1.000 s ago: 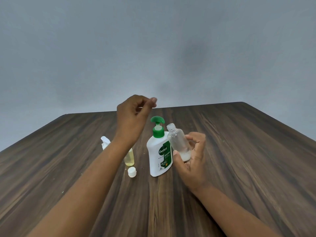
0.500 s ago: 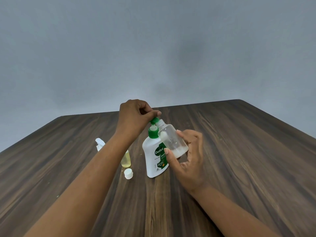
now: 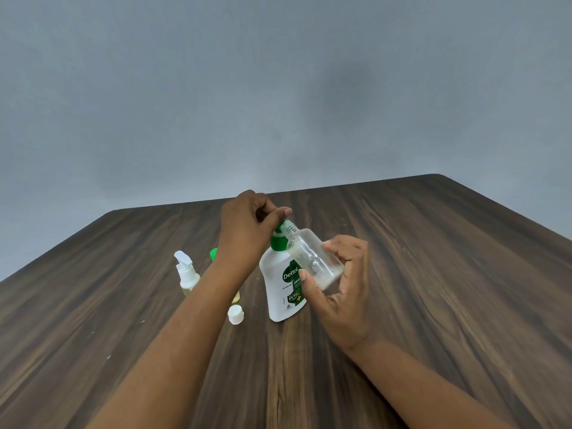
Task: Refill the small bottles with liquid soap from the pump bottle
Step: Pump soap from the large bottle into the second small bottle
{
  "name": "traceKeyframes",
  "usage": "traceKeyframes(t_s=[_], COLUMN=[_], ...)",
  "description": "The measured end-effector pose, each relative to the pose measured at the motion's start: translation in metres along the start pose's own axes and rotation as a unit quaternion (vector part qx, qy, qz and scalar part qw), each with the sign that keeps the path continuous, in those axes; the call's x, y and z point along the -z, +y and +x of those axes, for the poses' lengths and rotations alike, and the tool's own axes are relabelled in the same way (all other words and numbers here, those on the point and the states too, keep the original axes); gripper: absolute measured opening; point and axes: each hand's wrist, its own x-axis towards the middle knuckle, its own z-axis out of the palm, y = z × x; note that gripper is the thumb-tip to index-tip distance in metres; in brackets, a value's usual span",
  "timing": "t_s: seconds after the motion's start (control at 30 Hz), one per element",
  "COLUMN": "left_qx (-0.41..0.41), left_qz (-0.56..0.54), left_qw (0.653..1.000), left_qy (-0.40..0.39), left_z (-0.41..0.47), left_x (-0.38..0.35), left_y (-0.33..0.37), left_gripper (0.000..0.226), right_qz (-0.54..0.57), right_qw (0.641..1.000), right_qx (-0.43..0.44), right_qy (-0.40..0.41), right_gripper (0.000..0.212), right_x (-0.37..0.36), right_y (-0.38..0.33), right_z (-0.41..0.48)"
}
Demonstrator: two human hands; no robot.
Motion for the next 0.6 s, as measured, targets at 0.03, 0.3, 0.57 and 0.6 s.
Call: traceKeyframes(t_s=[0.03,0.3,0.57,0.6], left_qx=[0.0,0.004,-0.01,-0.013], left_qz=[-0.007,-0.009,-0.015,-0.006], left_qw=[1.0,0.998,0.998,0.998], left_qy=[0.004,-0.06,-0.054,-0.054], left_z=[0.002,0.017,0.015,0.014], left_x=[0.002,0.009,0.008,0.006], left_y=[0.001,0.011,0.005,0.004], left_gripper=[0.025,0.025,0.028,0.028], right_qz=[0.002,0.012,0.016,0.019], right_qw=[1.0,1.0,1.0,1.0], right_qx=[0.002,0.01,0.015,0.015], right_qy=[0.0,0.006,0.0,-0.002], right_gripper=[0.041,0.041,0.04,0.039], right_x=[0.0,0.0,-0.001,-0.001], right_y=[0.0,0.001,0.003,0.003], right_z=[0.0,0.003,0.001,0.0])
